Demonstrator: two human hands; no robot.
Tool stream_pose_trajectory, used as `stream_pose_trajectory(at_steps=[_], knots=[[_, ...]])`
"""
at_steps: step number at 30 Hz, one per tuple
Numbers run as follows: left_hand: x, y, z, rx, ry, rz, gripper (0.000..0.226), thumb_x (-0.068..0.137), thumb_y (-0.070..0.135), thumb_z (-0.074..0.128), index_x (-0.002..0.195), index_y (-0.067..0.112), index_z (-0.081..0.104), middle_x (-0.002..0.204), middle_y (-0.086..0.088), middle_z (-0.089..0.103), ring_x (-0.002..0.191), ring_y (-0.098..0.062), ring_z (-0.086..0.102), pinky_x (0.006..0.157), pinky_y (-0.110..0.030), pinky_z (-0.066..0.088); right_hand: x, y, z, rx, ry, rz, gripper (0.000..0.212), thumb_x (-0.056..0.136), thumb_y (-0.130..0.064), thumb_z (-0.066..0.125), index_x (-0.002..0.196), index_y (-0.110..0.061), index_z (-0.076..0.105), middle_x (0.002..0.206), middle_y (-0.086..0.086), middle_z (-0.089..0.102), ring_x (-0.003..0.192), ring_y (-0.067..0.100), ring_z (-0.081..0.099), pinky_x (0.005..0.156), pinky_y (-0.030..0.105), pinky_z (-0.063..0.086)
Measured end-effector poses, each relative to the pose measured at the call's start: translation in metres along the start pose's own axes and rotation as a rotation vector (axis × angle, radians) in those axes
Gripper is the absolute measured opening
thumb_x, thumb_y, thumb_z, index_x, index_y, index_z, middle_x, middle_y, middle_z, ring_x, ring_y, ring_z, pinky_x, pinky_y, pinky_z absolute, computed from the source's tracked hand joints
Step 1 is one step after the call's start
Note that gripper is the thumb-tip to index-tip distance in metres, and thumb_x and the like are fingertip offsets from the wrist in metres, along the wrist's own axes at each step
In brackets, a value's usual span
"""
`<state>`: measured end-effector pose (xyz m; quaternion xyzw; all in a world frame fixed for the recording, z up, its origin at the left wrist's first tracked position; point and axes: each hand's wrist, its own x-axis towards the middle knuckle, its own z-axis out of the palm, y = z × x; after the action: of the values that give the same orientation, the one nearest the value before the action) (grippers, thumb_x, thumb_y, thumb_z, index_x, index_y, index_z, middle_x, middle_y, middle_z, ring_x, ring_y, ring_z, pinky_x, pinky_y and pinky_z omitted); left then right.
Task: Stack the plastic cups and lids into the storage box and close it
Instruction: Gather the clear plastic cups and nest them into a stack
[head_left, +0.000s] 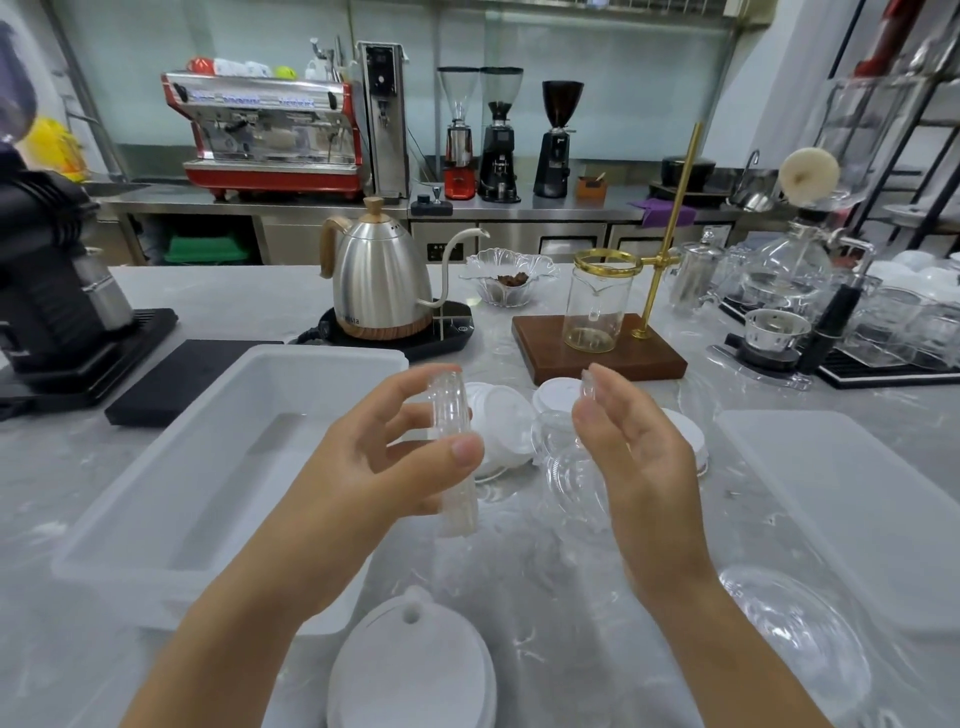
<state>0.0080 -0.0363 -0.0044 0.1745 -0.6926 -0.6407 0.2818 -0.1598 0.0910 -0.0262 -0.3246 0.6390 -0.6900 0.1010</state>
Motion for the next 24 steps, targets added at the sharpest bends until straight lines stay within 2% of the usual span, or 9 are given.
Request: stream_pose_trajectory(at_steps=[3,6,10,14,20,24], knots=[[0.0,0.0,0.0,0.015,-0.01,0.011,0.064,0.06,0.05,0.082,0.121,0.048,0.068,0.127,-0.007,0.07,0.103,-0.022,0.076,0.085,-0.048,0.063,-0.01,-0.001,0.011,0.175,-0.095,0.026,0.064,0.069,-0.069,0.068,0.124,-0.038,0.064,0.123,-0.007,0.07,0.121,0.01,0.062,0.1,0.033,0.048],[-0.001,-0.001,0.0,0.046,-0.034,0.037,0.066,0.058,0.046,0.086,0.122,0.046,0.068,0.121,-0.003,0.073,0.105,-0.019,0.075,0.077,-0.03,0.063,-0.017,0.0,0.019,0.258,-0.197,0.035,0.078,0.062,-0.075,0.074,0.129,-0.035,0.062,0.128,-0.004,0.068,0.125,0.02,0.061,0.104,0.042,0.049],[-0.002,-0.003,0.001,0.123,-0.075,0.058,0.077,0.056,0.045,0.091,0.128,0.045,0.064,0.125,0.002,0.071,0.113,-0.02,0.071,0.084,-0.039,0.063,-0.022,-0.003,0.023,0.278,-0.293,0.053,0.085,0.059,-0.073,0.077,0.132,-0.032,0.06,0.132,-0.007,0.066,0.125,0.019,0.061,0.103,0.043,0.051],[-0.002,-0.003,0.003,0.162,-0.104,0.073,0.079,0.058,0.046,0.093,0.131,0.046,0.062,0.131,0.001,0.067,0.119,-0.019,0.068,0.084,-0.038,0.063,-0.024,-0.004,0.025,0.253,-0.329,0.039,0.089,0.06,-0.07,0.078,0.136,-0.028,0.057,0.136,-0.005,0.064,0.129,0.019,0.058,0.109,0.045,0.045],[-0.002,-0.003,0.003,0.163,-0.104,0.092,0.079,0.06,0.045,0.093,0.132,0.047,0.061,0.129,0.005,0.068,0.12,-0.016,0.067,0.084,-0.035,0.063,-0.025,-0.005,0.027,0.279,-0.349,0.031,0.092,0.058,-0.068,0.079,0.136,-0.023,0.058,0.134,0.004,0.064,0.128,0.027,0.059,0.105,0.044,0.049],[-0.002,-0.003,0.002,0.163,-0.118,0.101,0.08,0.06,0.046,0.093,0.133,0.047,0.06,0.131,0.008,0.068,0.123,-0.015,0.066,0.086,-0.037,0.063,-0.026,-0.006,0.028,0.281,-0.355,0.032,0.092,0.059,-0.07,0.077,0.136,-0.024,0.058,0.134,0.005,0.064,0.128,0.026,0.058,0.104,0.043,0.05]])
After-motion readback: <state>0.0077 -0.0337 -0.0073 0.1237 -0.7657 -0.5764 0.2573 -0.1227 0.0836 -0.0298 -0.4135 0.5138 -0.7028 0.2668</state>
